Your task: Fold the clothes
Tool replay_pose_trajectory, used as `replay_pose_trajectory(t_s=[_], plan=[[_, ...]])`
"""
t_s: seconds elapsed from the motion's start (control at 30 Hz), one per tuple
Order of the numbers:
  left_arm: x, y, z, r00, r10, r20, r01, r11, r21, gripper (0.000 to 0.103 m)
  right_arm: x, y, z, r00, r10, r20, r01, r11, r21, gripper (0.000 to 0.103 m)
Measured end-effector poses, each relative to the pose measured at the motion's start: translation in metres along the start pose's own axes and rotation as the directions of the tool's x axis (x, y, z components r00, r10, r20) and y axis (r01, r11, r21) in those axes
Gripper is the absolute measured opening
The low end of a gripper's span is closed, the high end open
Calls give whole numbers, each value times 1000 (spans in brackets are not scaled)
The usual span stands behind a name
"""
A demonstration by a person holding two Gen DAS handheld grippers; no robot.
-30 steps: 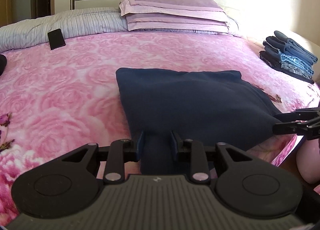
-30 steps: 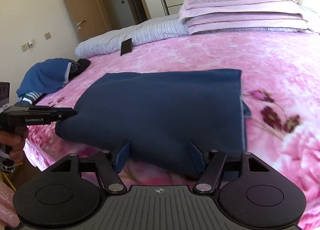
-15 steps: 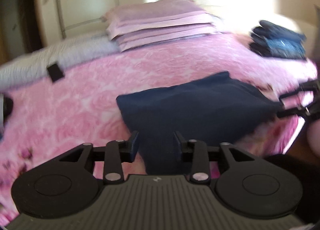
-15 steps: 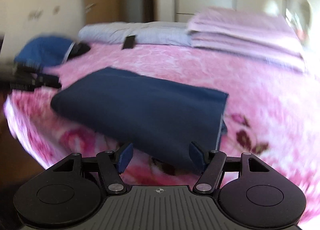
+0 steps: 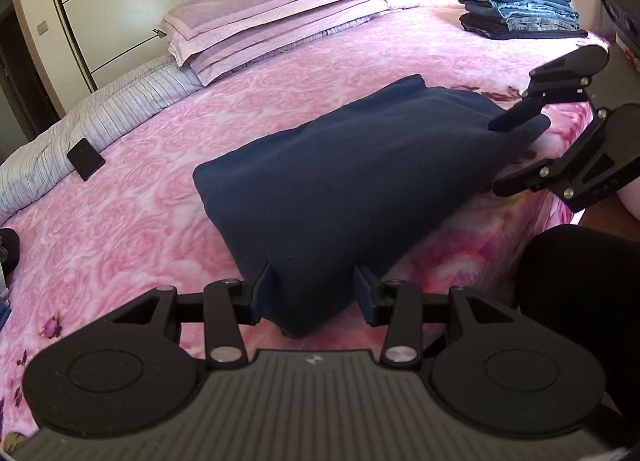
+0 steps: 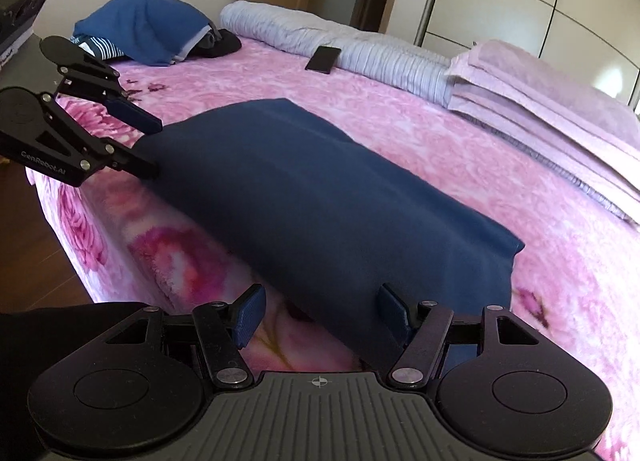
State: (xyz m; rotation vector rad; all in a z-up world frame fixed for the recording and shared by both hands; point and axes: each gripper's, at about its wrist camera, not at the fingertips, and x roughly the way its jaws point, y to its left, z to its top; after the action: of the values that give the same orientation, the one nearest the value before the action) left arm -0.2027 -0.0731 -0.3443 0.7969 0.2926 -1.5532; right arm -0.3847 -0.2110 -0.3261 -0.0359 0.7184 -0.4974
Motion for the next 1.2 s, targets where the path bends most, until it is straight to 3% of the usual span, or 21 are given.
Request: replay_pose_trajectory(t_s=[0.6, 0.77, 1.0, 1.2], plan=[[-1, 1, -5, 1000, -5, 4, 5, 1000, -19, 40, 13, 38, 23, 1000, -6, 6, 8, 967, -256, 66], [-1, 1, -5, 1000, -5, 6, 5, 1000, -18, 41, 26, 37, 24, 998, 5, -56, -19, 967, -253, 66], [-12, 6, -7, 999, 5, 53, -2, 998, -66, 41, 3, 14, 52, 993, 115, 29, -112, 990, -82, 66], [-33, 28, -14, 990, 6, 139, 26, 973, -230, 40, 17, 2, 102, 981, 189, 50, -188, 982, -17, 66]])
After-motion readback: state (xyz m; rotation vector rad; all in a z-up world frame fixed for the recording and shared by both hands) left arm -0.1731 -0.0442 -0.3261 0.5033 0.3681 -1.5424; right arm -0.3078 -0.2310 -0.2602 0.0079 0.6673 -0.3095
